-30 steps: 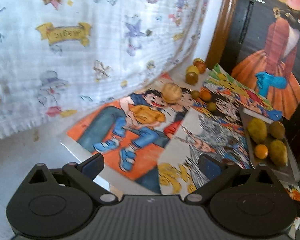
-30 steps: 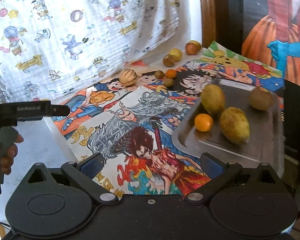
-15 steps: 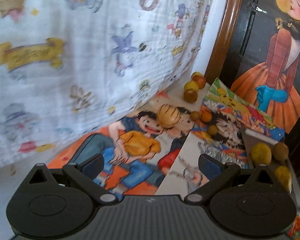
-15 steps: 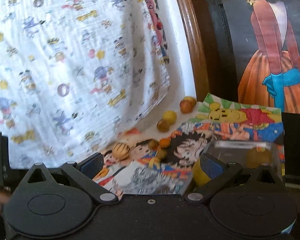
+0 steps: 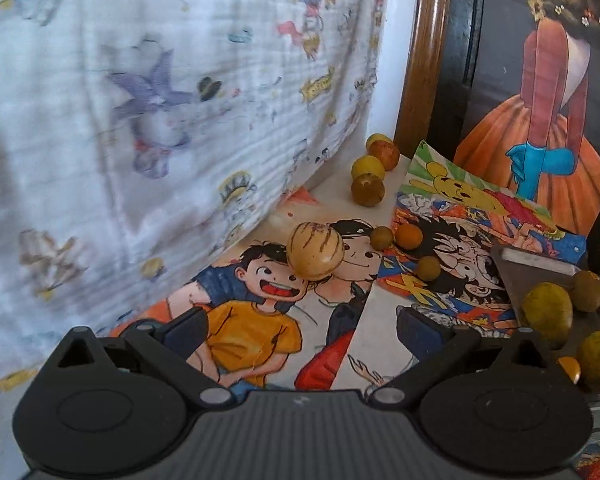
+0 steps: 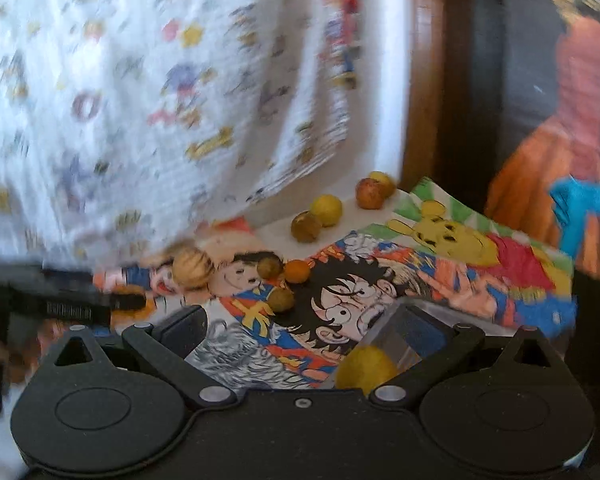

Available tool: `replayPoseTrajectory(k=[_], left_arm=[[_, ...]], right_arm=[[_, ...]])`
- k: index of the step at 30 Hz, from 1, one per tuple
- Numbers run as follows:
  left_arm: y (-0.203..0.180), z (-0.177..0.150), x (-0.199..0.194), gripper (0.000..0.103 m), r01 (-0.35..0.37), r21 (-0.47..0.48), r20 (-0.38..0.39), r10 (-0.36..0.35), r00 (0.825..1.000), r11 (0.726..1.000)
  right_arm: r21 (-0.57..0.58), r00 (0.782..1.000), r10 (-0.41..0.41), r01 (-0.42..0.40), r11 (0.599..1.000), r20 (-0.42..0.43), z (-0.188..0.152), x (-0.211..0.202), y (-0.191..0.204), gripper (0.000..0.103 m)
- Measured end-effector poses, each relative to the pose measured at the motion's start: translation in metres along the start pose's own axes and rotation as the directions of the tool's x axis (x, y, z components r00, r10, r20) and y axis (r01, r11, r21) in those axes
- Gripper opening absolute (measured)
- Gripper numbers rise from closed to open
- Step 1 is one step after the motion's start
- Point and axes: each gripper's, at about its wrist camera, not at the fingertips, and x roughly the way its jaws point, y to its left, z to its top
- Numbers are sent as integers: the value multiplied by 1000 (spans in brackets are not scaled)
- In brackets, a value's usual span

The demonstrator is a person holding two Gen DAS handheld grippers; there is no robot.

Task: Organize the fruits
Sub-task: 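Grasp the striped yellow fruit with the left tool while the right tool grasps a small brown fruit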

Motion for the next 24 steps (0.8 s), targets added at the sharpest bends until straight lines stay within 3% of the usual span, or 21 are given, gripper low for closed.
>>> replayPoseTrajectory(k=[3, 7, 13, 24], left_arm=[[-2, 5, 12, 103, -4, 1, 0, 4, 1000, 1000], [-1, 11, 30, 103, -5, -31, -1, 5, 1000, 1000], [-3, 17, 55, 102, 7, -49, 0, -7, 1000, 999], [-5, 26, 90, 98, 43, -48, 13, -42, 999, 998]], right_arm=[[-97, 999, 6, -9, 995, -32, 8, 24, 3, 102], [-95, 993, 44, -54, 994, -105, 11, 60, 6, 101], [-178, 982, 46, -79, 981, -186, 9, 101, 22, 87], [-200, 965, 62, -115, 973, -254, 15, 155, 21, 61]])
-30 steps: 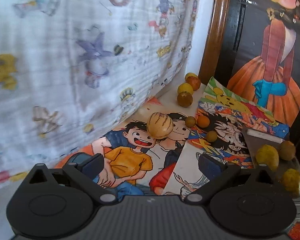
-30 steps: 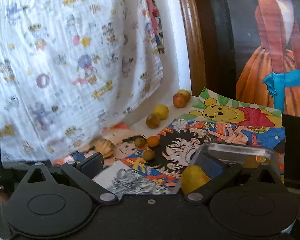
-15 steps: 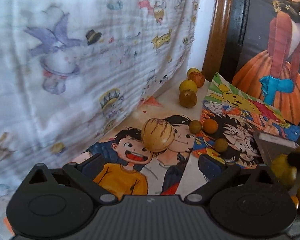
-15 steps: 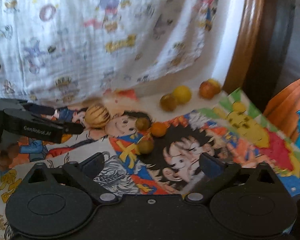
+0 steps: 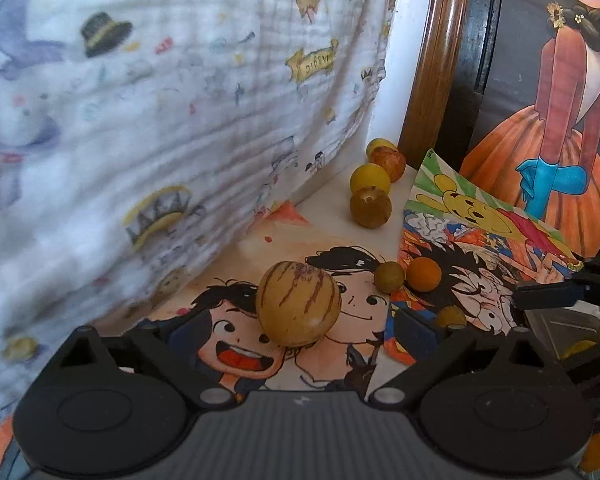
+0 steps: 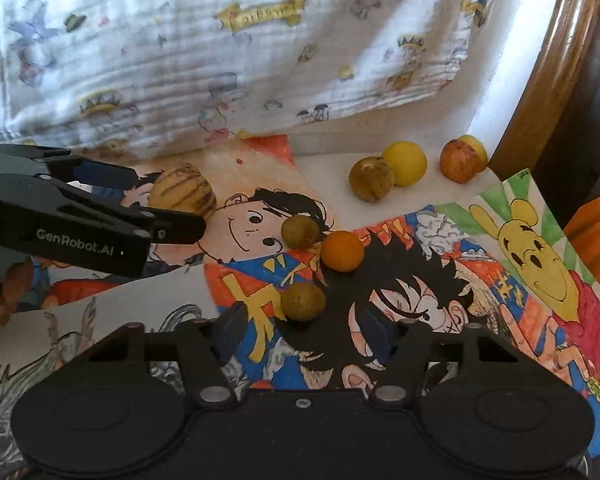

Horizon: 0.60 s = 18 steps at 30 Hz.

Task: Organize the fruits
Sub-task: 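Grasp the striped yellow fruit with the left tool while the right tool grasps a small brown fruit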

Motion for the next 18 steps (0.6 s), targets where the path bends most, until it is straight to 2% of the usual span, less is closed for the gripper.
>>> replayPoseTrajectory(k=[6, 18], left_arm=[[-4, 3, 14, 94, 21, 9, 9, -21, 1000, 1000], [0, 5, 33, 81, 30, -25, -24, -31, 999, 999]], right_arm=[[14, 999, 36, -35, 999, -24, 1, 18, -5, 57], [60, 997, 76, -76, 995, -4, 0, 27, -11, 37]])
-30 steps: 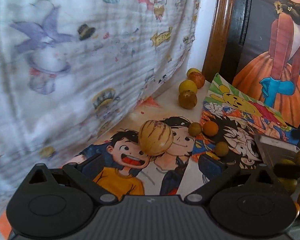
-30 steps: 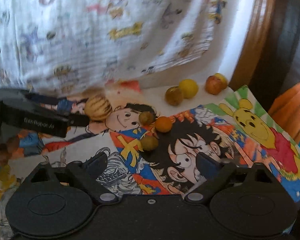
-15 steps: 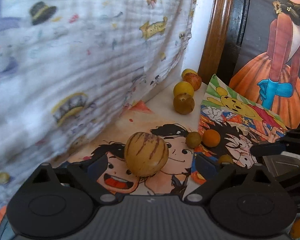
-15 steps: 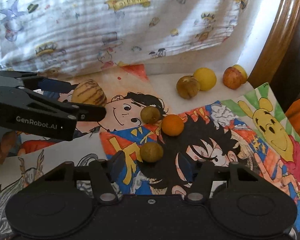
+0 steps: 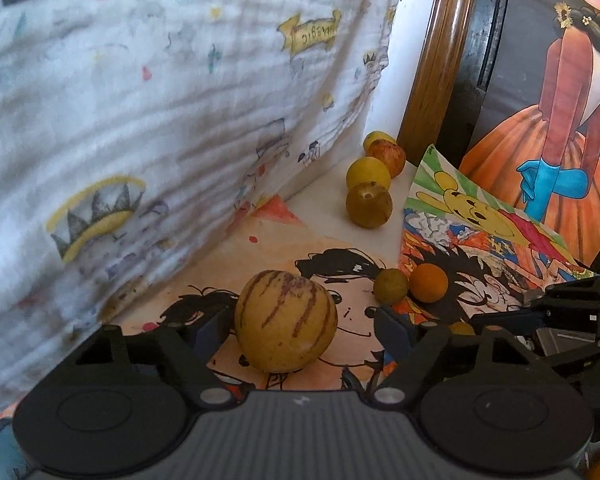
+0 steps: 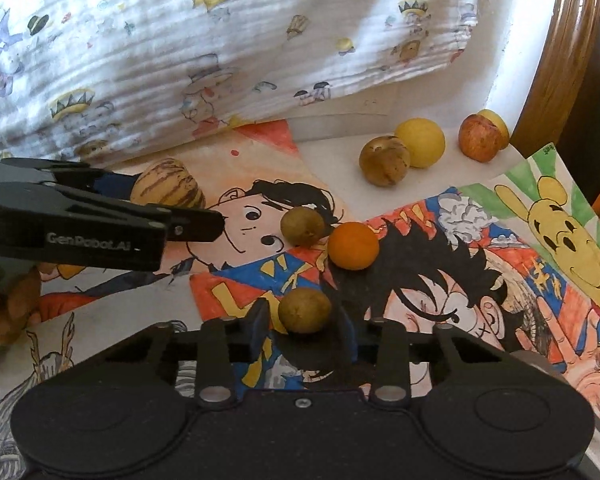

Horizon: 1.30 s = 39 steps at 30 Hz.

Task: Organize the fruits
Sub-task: 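Grasp the striped yellow fruit with the left tool while the right tool grasps a small brown fruit, then carry the striped fruit with the left tool while the right tool carries the brown fruit over the tray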

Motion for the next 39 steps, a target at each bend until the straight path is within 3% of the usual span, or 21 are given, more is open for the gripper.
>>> replayPoseTrajectory(k=[14, 21, 30, 39], left_arm=[[1, 2, 6, 58, -48, -2, -18, 48, 999, 999], [3, 1, 0, 57, -46, -16, -22, 46, 999, 999], [-3, 1, -38, 57, -32, -34, 5, 32, 999, 999], [-32, 6, -96, 57, 6, -21, 66, -4, 998, 1000]], right_arm=[[17, 1000, 28, -28, 999, 11, -1, -1, -1, 32], [21, 999, 48, -48, 999, 14, 0, -12, 6, 31], [46, 995, 45, -49, 998, 87, -2, -68, 14, 31], [95, 984, -28, 11, 995, 177, -25, -147, 9, 31]])
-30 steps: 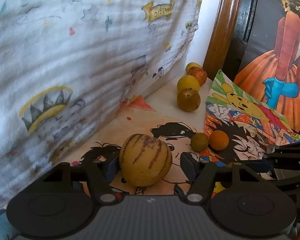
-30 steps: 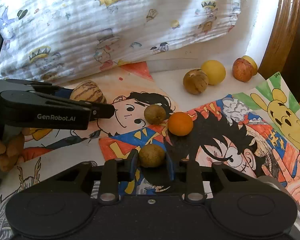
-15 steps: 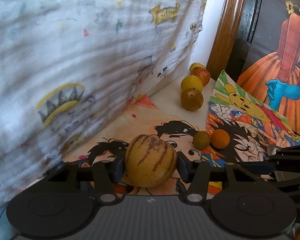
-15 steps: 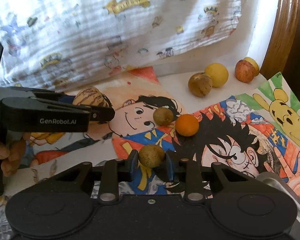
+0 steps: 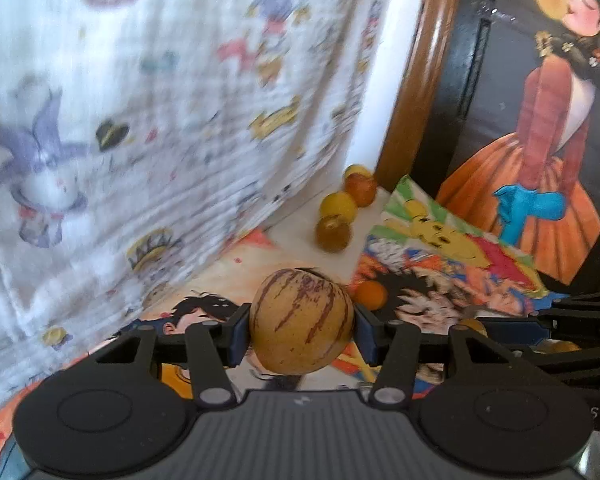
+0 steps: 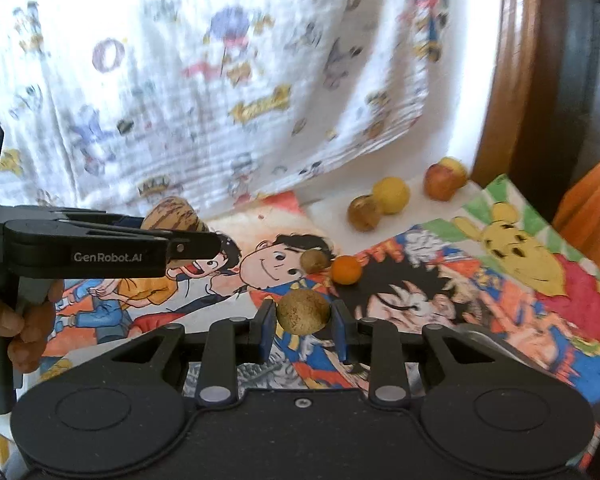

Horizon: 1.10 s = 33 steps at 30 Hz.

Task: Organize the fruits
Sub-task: 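Carry the striped fruit with the left tool while the right tool carries the brown fruit over the tray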

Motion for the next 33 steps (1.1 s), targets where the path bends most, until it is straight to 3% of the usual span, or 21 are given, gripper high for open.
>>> replayPoseTrajectory(k=[8, 16, 24, 33], left_arm=[[-43, -7, -40, 57, 77, 0, 31, -77, 997, 997], [-88, -31, -63, 57, 160, 18, 10, -160, 987, 987], [-118, -64, -75, 57, 217, 41, -40, -215, 976, 975], [-131, -97, -73, 57, 252, 65, -80, -246, 966, 966]], right_arm=[[47, 994, -103, 101, 994, 46, -30, -68, -19, 31], [112, 983, -171, 163, 980, 72, -66, -115, -34, 31], [169, 972, -215, 197, 966, 92, -108, -139, -31, 31], [206, 961, -261, 238, 949, 89, -145, -139, -23, 31]])
